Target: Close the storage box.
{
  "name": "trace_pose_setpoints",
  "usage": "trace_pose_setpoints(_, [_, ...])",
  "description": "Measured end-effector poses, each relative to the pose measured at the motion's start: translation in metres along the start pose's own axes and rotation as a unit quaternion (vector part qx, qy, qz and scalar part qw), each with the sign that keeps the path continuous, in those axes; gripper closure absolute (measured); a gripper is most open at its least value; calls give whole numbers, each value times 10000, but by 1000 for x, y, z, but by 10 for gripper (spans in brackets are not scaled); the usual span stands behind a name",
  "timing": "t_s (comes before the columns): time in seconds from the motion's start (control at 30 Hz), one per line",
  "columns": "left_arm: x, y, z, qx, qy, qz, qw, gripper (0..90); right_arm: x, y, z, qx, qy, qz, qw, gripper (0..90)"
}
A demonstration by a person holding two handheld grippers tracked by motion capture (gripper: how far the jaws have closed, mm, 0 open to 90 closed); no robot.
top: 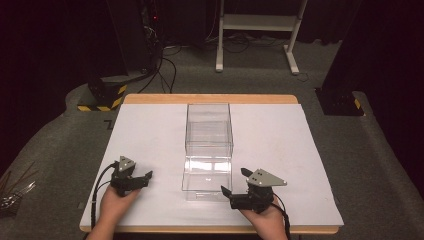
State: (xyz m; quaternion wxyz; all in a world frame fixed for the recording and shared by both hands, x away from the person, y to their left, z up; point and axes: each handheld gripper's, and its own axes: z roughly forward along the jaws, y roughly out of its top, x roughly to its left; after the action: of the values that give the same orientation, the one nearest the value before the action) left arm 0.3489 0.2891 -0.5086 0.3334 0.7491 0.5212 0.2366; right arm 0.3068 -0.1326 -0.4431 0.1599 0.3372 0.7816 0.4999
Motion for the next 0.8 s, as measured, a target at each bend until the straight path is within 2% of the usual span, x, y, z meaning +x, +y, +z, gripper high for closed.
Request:
trace_pose_setpoints(0.1, [0, 0, 0, 3, 2, 3, 10000, 239, 1, -3, 2, 81, 25, -42, 10000, 95])
trace_pose_setpoints(0.5, [0, 0, 0, 5, -3, -1, 10000, 239, 2, -9, 6, 166, 140, 65, 9997, 93])
trace_pose_setpoints(0.67, [0, 0, 0, 6, -6, -1, 10000, 239, -1, -10, 6, 126, 163, 81, 9998, 92])
trace_pose_setpoints(0.8, [0, 0, 0, 5, -3, 0, 10000, 239, -2, -9, 8, 87, 95, 120, 9998, 93])
